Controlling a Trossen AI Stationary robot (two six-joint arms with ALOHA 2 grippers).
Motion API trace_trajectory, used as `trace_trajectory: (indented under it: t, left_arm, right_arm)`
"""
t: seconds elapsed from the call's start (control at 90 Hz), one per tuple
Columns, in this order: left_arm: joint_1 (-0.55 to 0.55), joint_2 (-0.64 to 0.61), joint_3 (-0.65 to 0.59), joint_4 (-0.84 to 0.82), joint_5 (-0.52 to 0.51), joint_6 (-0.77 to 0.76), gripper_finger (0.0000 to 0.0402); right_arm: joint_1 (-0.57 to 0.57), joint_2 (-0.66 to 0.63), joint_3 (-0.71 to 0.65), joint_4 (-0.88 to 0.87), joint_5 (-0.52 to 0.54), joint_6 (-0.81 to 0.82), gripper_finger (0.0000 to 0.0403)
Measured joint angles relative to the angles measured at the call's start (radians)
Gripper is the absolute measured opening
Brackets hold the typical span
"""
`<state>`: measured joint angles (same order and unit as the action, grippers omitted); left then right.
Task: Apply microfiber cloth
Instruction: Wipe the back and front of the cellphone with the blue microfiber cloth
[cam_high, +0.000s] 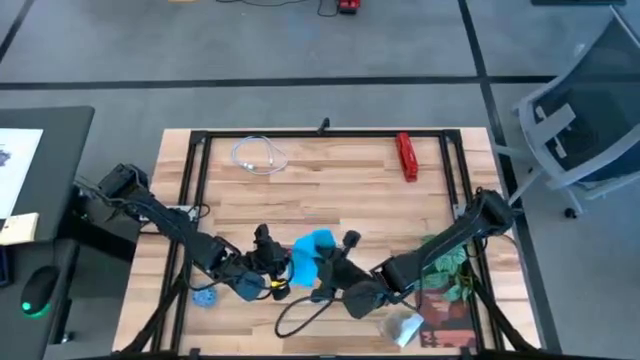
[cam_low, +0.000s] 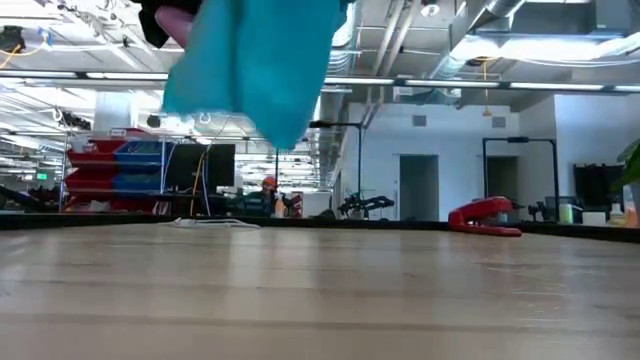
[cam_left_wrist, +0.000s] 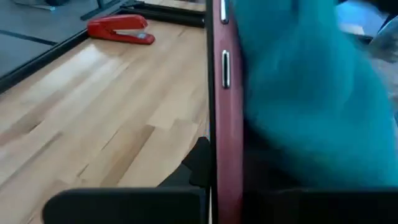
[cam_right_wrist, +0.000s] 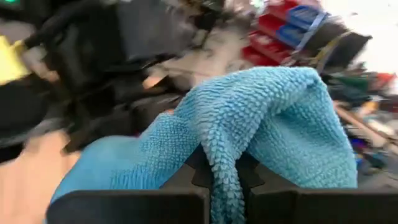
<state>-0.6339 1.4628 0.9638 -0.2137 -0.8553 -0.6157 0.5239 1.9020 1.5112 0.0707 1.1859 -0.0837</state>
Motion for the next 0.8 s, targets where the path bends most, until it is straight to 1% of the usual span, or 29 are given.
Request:
trace_trajectory:
  t: [0.067, 0.156, 0.222, 0.311, 0.4, 0.456, 0.489, 0.578, 0.656, 0.722, 0.8]
  left_arm:
    - [-0.001, 0.000, 0.000, -0.004, -0.008, 0.004, 0.0004]
    - [-0.004, 0.001, -0.001, -0.007, -0.018, 0.036, 0.0004]
    - [-0.007, 0.002, -0.001, 0.007, -0.035, 0.072, 0.0004]
    - [-0.012, 0.005, -0.001, 0.027, -0.072, 0.127, 0.0004]
    - [-0.020, 0.013, -0.002, 0.038, -0.119, 0.166, 0.0004]
    - [-0.024, 0.012, -0.001, 0.044, -0.142, 0.170, 0.0004]
    - [-0.024, 0.011, 0.000, 0.044, -0.157, 0.170, 0.0004]
    - [-0.027, 0.011, 0.000, 0.037, -0.176, 0.169, 0.0005]
    - [-0.034, 0.011, 0.000, 0.038, -0.184, 0.161, 0.0005]
    - [-0.036, 0.011, 0.000, 0.038, -0.182, 0.155, 0.0005]
    - [-0.035, 0.011, 0.000, 0.041, -0.180, 0.154, 0.0005]
  right_arm:
    - [-0.001, -0.004, 0.000, -0.003, -0.051, 0.009, 0.0000]
    - [-0.011, 0.004, 0.001, -0.002, -0.188, 0.076, 0.0000]
    - [-0.023, 0.031, 0.003, 0.001, -0.270, 0.131, 0.0000]
    - [-0.039, 0.069, 0.000, 0.017, -0.323, 0.143, 0.0000]
    - [-0.045, 0.082, -0.001, 0.094, -0.324, 0.142, 0.0000]
    - [-0.045, 0.082, 0.000, 0.140, -0.296, 0.133, 0.0000]
    - [-0.041, 0.082, 0.001, 0.157, -0.252, 0.129, 0.0000]
    - [-0.016, 0.078, 0.001, 0.159, -0.067, 0.079, 0.0000]
    - [0.001, 0.076, 0.001, 0.178, 0.015, 0.029, 0.0000]
    - [0.006, 0.073, 0.001, 0.180, 0.020, 0.000, 0.0000]
    - [-0.002, 0.083, 0.001, 0.163, -0.032, 0.046, 0.0000]
